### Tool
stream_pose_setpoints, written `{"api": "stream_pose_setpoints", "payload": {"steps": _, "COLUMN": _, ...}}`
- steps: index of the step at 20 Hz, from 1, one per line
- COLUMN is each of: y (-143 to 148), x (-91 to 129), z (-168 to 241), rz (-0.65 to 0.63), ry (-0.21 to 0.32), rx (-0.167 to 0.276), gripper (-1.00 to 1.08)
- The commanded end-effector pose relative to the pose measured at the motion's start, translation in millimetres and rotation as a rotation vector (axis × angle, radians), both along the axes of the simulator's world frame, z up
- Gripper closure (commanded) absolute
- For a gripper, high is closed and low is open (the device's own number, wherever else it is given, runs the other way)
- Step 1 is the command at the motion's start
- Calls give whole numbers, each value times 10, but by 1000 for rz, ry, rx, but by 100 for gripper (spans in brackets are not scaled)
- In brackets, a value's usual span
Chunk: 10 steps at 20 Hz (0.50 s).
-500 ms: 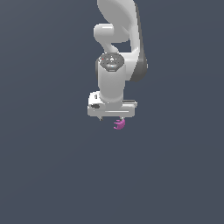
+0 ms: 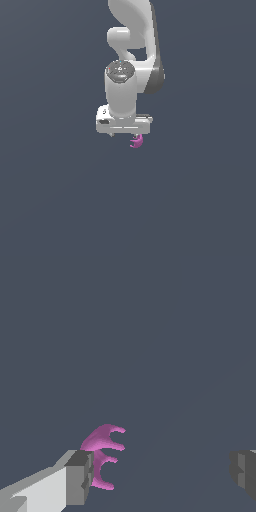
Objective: Pick up the object and move it to a goal position.
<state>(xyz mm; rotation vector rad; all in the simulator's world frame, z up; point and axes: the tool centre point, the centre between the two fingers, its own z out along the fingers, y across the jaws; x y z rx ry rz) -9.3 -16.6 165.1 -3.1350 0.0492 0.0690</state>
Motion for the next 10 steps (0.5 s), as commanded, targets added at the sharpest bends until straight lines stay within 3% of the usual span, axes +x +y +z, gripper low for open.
{"api": "stream_pose_setpoints", "payload": {"steps": 1, "y": -18, "x": 1, "z": 4, "rz": 0, "ry": 2, "rx": 3, "gripper": -92}}
{"api": "stream_pose_setpoints", "payload": {"steps": 10, "y": 85, "x": -67, "z": -104, "rz": -36, "ry": -4, "rx": -1, "gripper": -92}}
